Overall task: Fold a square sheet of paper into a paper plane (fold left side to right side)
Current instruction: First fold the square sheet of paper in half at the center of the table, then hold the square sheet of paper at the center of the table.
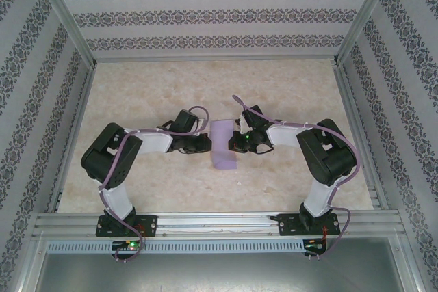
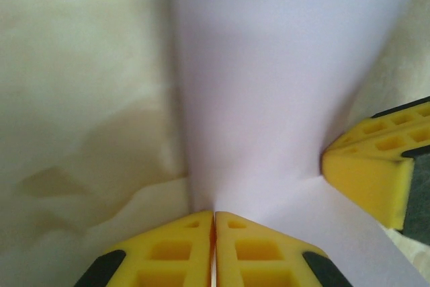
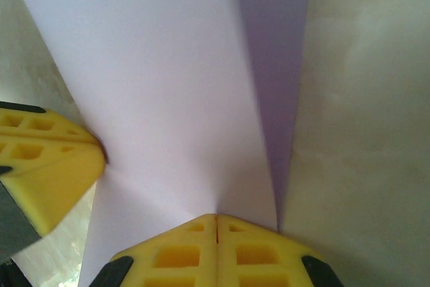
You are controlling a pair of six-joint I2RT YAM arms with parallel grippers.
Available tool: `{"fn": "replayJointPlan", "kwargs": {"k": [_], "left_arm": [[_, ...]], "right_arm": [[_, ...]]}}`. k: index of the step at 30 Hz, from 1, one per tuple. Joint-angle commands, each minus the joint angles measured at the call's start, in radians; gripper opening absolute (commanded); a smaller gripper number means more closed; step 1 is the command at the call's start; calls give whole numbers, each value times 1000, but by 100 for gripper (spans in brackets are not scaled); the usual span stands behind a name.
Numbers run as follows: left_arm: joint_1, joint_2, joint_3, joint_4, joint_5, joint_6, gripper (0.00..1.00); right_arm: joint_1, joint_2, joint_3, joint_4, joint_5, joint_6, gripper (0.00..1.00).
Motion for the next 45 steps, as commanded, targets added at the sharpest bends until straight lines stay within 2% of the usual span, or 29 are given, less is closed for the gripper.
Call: {"fn": "replayJointPlan", "kwargs": {"k": [1, 5, 8, 14, 26, 40, 45], "left_arm": [[49, -46, -56, -62, -41, 13, 9], [53, -122, -57, -73, -23, 34, 8], [50, -154, -57, -22, 36, 18, 7], [-5, -103, 0, 49, 109, -13, 6], [-50, 73, 98, 43, 110, -4, 6], [-52, 123, 74, -19, 68, 6, 6], [-52, 127, 71, -38, 54, 12, 6]], "right_arm": [[-17, 56, -48, -130, 125, -17, 0], [-15, 52, -47, -113, 104, -11, 0], [-14, 50, -45, -114, 105, -10, 0], [-12, 50, -47, -112, 106, -7, 0], [-7, 58, -39, -113, 104, -13, 0], [-5, 20, -20, -63, 43, -14, 0], [-6, -57, 19, 22, -26, -3, 0]]}}
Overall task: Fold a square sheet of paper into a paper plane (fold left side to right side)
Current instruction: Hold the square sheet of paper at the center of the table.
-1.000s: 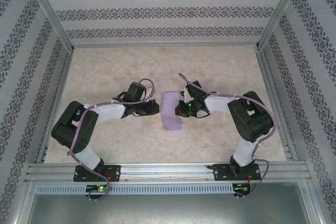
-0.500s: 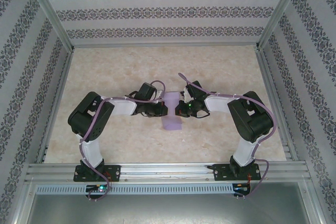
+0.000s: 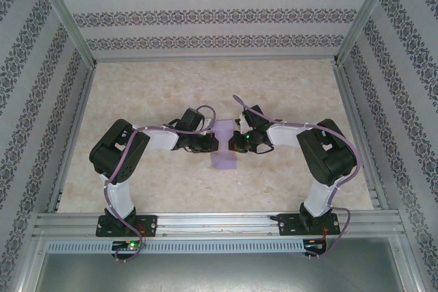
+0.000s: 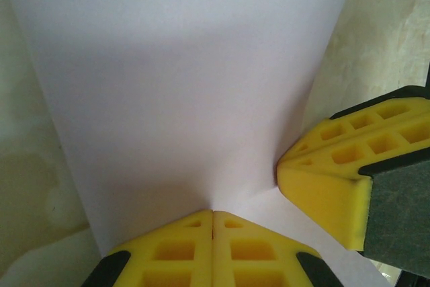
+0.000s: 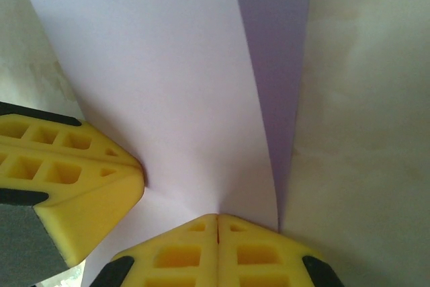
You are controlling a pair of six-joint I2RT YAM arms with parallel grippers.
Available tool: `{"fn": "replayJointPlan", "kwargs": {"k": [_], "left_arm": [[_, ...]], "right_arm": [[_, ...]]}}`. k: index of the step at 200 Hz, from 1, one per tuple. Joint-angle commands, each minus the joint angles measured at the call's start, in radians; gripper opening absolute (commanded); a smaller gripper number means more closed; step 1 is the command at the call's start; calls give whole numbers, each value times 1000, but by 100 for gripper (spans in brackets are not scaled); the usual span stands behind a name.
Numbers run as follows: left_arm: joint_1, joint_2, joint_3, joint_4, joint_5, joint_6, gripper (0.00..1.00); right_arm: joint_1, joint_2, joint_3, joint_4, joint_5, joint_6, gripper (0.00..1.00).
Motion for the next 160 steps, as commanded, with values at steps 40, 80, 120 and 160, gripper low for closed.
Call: {"fn": "replayJointPlan", "kwargs": {"k": [40, 80, 120, 160], "left_arm": [[-11, 48, -7, -60, -36, 11, 6], [-10, 48, -4, -63, -34, 13, 6], [-10, 57, -2, -52, -24, 5, 6], [-11, 49, -12, -55, -22, 5, 6]], "right_arm": [[-2, -20, 48, 108, -64, 35, 0], [15, 59, 87, 150, -70, 70, 0], [20, 129, 106, 174, -74, 102, 0], [16, 158, 89, 132, -10, 114, 0]]}}
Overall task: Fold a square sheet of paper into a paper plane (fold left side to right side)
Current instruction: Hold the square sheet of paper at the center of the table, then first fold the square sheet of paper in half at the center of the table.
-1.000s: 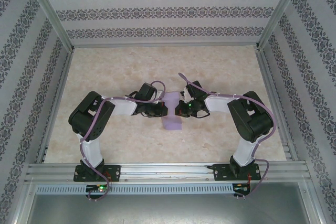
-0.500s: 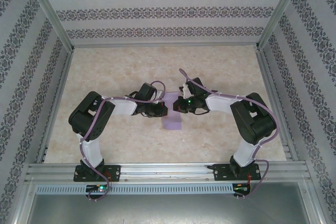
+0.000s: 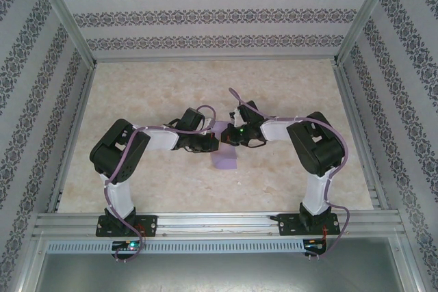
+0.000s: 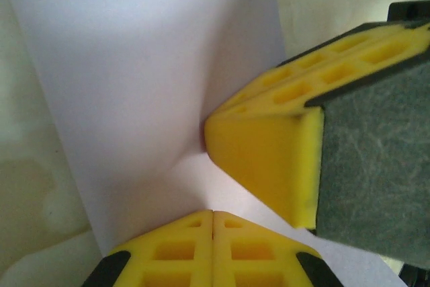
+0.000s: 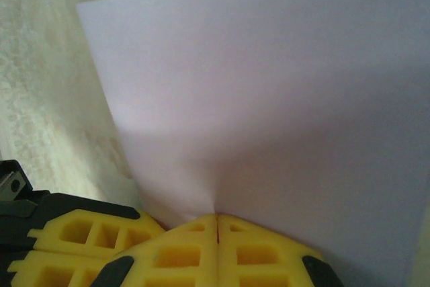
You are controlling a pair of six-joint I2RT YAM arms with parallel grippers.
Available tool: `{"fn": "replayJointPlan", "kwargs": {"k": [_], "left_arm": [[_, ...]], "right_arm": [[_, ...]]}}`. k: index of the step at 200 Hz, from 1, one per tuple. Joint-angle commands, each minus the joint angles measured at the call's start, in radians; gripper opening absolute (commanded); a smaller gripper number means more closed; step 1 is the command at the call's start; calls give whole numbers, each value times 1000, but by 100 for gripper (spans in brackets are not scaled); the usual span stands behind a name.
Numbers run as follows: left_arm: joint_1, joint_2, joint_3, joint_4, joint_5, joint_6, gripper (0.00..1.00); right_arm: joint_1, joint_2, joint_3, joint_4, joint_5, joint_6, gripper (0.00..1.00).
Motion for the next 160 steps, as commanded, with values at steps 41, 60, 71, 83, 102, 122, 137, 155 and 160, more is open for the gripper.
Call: {"fn": "replayJointPlan", "kwargs": {"k": [41, 60, 71, 83, 102, 122, 137, 155, 160], "left_arm": [[-12, 8, -68, -59, 7, -3, 5], [-13, -16, -112, -56, 22, -12, 6], [-15, -32, -138, -56, 26, -17, 6], [-18, -50, -168, -57, 29, -24, 6], [-21, -78, -215, -53, 37, -37, 6], [-22, -104, -255, -38, 50, -58, 6], [-25, -122, -280, -24, 58, -73, 5], [-22, -148, -293, 7, 69, -99, 6], [-21, -155, -290, 10, 72, -103, 6]], "right_arm": [[-9, 24, -44, -63, 122, 23, 0], [-20, 22, -58, -68, 137, 20, 0], [-25, 21, -64, -71, 140, 17, 0], [-27, 20, -65, -72, 140, 13, 0], [-28, 20, -63, -79, 139, 5, 0], [-27, 20, -65, -82, 136, -1, 0], [-26, 17, -68, -82, 135, -3, 0], [-22, 10, -69, -77, 127, -10, 0], [-21, 9, -69, -77, 126, -12, 0]]}}
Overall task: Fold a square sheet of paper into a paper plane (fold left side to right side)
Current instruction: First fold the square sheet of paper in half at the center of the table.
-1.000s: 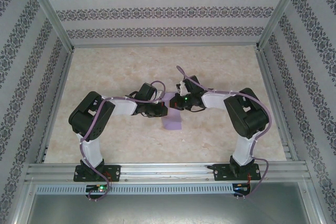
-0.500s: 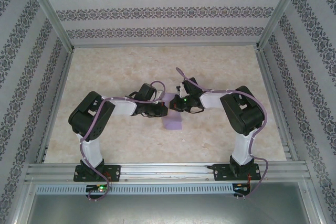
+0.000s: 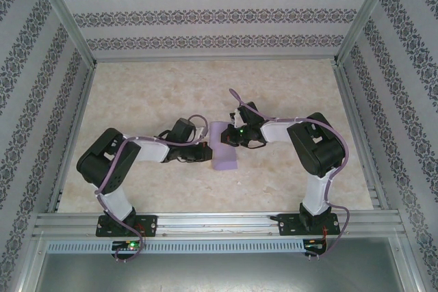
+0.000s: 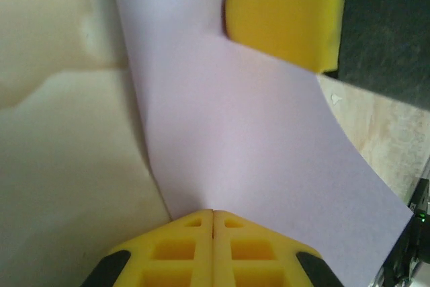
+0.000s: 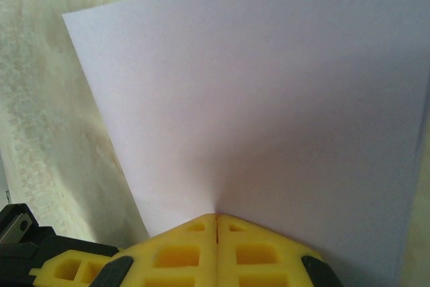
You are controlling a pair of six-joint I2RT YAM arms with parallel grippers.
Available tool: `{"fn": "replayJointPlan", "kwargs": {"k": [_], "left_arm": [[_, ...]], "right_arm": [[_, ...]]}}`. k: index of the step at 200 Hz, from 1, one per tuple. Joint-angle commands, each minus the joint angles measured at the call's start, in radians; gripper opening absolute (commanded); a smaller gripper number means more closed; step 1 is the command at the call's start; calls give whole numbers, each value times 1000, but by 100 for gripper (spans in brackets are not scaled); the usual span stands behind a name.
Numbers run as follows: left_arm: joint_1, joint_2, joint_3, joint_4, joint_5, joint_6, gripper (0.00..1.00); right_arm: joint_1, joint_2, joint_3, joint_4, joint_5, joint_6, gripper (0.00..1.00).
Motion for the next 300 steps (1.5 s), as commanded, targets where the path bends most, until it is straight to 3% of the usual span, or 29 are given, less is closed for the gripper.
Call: {"fn": "replayJointPlan", "kwargs": {"k": [1, 71, 145, 211, 300], "left_arm": [[-20, -13, -56, -120, 45, -53, 6], [4, -29, 109, -185, 18, -29, 6], [-25, 59, 179, -103, 46, -59, 6], [-52, 114, 157, -110, 66, -54, 6], [-83, 47, 32, -203, 44, -33, 6]], "right_arm": [[-18, 16, -45, -102, 106, -22, 0], [-9, 12, -37, -102, 107, -21, 0], [-5, 11, -34, -105, 111, -24, 0], [-3, 26, -33, -117, 115, -32, 0], [-5, 23, -33, -134, 124, -39, 0]]}}
